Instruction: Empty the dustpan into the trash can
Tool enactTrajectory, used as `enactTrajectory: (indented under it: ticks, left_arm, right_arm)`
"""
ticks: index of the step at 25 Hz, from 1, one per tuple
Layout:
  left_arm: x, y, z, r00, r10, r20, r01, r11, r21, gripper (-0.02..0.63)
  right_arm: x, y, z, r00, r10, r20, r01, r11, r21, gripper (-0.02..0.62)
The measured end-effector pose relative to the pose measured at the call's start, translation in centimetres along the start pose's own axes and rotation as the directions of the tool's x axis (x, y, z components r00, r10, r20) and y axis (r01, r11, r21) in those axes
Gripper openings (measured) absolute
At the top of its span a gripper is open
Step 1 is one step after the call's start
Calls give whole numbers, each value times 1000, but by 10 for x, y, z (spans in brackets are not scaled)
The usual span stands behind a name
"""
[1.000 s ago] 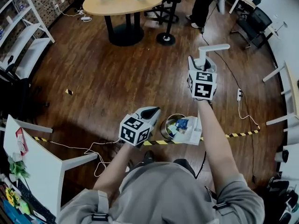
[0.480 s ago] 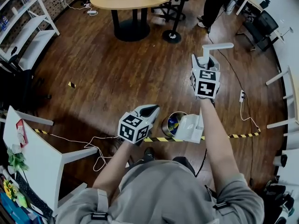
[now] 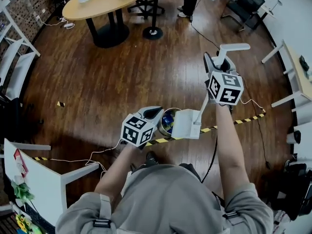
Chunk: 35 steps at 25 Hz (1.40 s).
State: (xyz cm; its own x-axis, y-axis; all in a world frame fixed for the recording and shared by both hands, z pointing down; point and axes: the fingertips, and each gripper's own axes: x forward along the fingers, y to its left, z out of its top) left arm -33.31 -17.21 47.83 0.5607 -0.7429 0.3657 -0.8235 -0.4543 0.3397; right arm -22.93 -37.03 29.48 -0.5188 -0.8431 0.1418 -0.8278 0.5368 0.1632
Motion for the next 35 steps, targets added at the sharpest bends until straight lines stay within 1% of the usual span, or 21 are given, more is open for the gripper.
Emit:
enactTrajectory:
  ticks: [6,9,12,15,18,24,27,30,35]
  left_arm:
    - [59,-65,10,995,-89,-54,93,992,81,5]
    - [87,-107,8,989,-124,-83,132,985,110,5]
    - [113,-153,9,983,-150,-105,164,976,142,5]
    - [134,-196,5,977,-173,-127,193,967,167,5]
    - [152,-230,-2,971,-193,-143,217,959,179,5]
    - [181,-278,-20,957,-227,-179,257,952,168,5]
    - [190,-294,-35,948,-241,-206,275,948,158,5]
    - [203,-302,-47,944,-242,-223,277,951,141,5]
    - [220,-313,-64,937,-245,-249,281,953,116,5]
  right_arm:
    - [-87,-92,-20,998,-56,20,54,991,122,190]
    - [-141,-129,-32,996,-81,31,74,980,185,189]
    - [-191,-165,-31,991,-111,68,93,970,223,189]
    - [-234,-202,-24,983,-149,106,119,962,244,189]
    - [-270,-235,-24,975,-182,125,146,956,254,189]
    - [-309,-274,-31,968,-221,121,191,957,221,189]
    - [-327,-293,-55,962,-258,85,236,948,211,189]
    - [-337,-314,-95,954,-299,37,285,935,210,189]
    - [-362,-352,-172,913,-407,-29,403,886,230,189]
